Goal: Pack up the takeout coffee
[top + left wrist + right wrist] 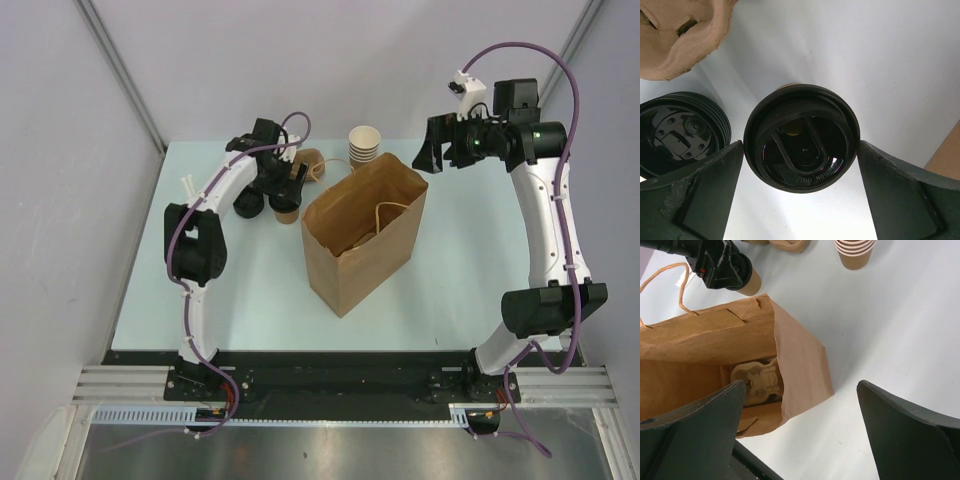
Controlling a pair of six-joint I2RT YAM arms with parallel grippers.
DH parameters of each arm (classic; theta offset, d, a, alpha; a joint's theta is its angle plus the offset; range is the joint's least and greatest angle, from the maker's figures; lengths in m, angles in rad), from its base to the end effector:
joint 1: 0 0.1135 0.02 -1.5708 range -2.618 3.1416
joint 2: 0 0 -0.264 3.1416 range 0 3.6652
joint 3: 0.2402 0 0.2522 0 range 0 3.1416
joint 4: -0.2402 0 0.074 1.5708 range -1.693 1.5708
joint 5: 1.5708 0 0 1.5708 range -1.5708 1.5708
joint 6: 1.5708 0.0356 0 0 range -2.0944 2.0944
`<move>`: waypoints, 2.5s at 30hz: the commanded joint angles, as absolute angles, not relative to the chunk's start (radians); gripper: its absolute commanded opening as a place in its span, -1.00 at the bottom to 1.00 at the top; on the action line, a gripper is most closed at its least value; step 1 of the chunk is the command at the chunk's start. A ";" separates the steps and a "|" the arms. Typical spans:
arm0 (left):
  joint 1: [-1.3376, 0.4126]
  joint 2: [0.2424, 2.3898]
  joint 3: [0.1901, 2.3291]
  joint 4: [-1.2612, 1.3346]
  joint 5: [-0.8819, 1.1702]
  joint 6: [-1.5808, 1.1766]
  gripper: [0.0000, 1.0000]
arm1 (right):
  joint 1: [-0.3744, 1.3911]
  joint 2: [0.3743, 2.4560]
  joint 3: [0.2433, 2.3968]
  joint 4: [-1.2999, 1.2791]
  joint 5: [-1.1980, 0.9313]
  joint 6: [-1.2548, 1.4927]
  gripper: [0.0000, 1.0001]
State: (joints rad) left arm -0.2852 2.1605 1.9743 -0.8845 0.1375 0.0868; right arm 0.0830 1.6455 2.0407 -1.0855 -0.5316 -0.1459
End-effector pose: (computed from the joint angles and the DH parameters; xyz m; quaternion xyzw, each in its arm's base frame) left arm 0.4506 -0.1372 0.2506 0.1955 0.9468 -0.0907 0.2391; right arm 0.3208 0.0448 0.4598 -0.2109 0.8544 0.2246 0.4185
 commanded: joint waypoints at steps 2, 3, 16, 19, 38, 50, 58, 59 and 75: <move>-0.276 2.178 1.993 -0.877 0.144 0.092 0.96 | 0.080 1.652 2.106 -1.032 -0.584 -0.179 0.99; -0.275 2.178 1.993 -0.877 0.144 0.092 0.93 | 0.080 1.654 2.108 -1.031 -0.589 -0.183 0.99; -0.241 2.175 2.006 -0.879 0.199 0.113 0.50 | 0.084 1.692 2.135 -0.887 -0.793 -0.288 0.99; -0.239 2.168 2.006 -0.887 0.227 0.133 0.32 | 0.113 1.726 2.174 -0.896 -0.830 -0.379 0.99; -0.239 2.080 1.976 -0.900 0.333 0.212 -0.16 | 0.334 1.946 2.390 -1.209 -0.785 -1.181 0.97; -0.239 2.059 1.934 -0.882 0.342 0.209 -0.24 | 0.391 2.017 2.419 -1.334 -0.790 -1.325 0.68; -0.238 2.031 1.930 -0.882 0.341 0.201 -0.26 | 0.396 2.026 2.431 -1.437 -0.805 -1.385 0.45; -0.238 2.026 1.931 -0.882 0.341 0.201 -0.26 | 0.397 2.025 2.433 -1.459 -0.805 -1.396 0.40; -0.189 1.898 1.951 -0.887 0.399 0.209 -0.28 | 0.379 1.987 2.431 -1.500 -0.753 -1.234 -1.00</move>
State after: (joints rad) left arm -0.2001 1.9999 1.9285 -0.9001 0.3481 0.1928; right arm 0.3908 2.0254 2.3871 -1.3453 -0.7631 -1.3392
